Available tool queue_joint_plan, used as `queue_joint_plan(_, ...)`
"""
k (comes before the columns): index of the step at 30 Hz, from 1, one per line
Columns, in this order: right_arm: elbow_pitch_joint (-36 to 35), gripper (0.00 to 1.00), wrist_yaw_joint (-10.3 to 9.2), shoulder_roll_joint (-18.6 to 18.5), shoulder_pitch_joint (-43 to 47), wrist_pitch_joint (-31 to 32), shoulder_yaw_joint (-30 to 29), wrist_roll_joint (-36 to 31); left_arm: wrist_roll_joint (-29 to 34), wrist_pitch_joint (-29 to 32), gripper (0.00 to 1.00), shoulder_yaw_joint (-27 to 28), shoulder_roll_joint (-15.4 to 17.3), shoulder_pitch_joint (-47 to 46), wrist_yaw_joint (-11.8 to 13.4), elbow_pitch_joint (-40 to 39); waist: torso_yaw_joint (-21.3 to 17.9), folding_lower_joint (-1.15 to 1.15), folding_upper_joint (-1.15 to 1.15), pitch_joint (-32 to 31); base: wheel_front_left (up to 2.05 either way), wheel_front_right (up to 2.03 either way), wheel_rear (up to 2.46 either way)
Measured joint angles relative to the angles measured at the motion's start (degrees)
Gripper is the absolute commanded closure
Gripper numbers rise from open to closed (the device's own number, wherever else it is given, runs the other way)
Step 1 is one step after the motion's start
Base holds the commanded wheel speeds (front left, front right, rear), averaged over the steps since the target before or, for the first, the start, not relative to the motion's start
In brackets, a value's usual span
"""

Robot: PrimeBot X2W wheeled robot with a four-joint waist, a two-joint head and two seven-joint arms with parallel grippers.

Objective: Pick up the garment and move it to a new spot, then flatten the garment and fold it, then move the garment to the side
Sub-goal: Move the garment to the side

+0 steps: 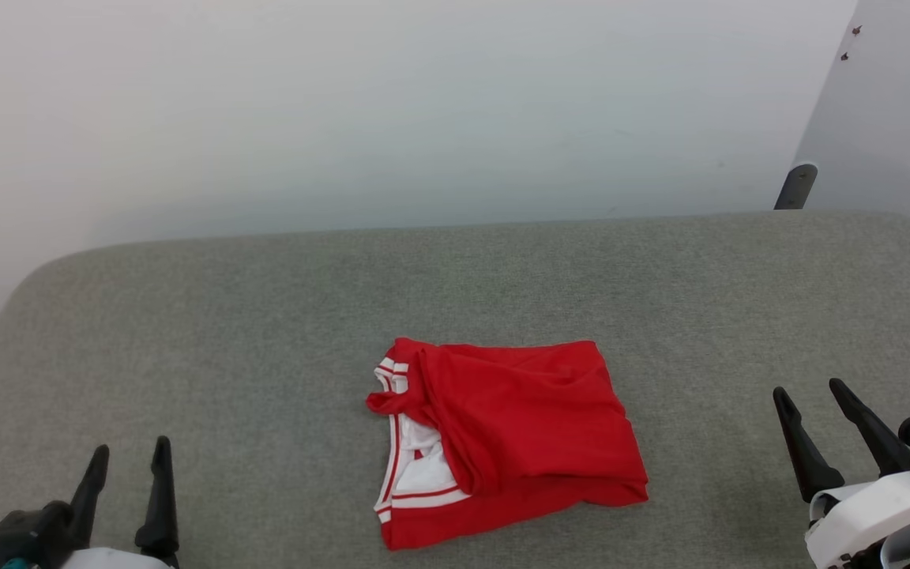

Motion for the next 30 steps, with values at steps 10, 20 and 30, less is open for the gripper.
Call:
queue_joint_plan(10,-0.81,0.00,0.00,0.32,-0.27,5.09,2.10,0.19,-0.45,0.76,0.00,-0.54,0.19,0.26,0.54,-1.30,2.06,0.00,0.00,0.40,0.00,0.00,0.00)
queue_joint_plan(20,3.83,0.00,0.01,-1.43,-6.37,18.50,9.26,5.73,-0.44,2.21,0.00,-2.60,-0.64,0.91,1.10,-2.47,7.56,0.00,0.00,1.77,0.00,0.00,0.00)
queue_joint_plan(30,10.11,0.00,0.00,-4.46,-13.33,30.15,12.39,11.10,-0.69,1.10,0.00,-4.69,-2.91,-0.99,1.01,-1.16,13.43,0.00,0.00,5.36,0.00,0.00,0.00)
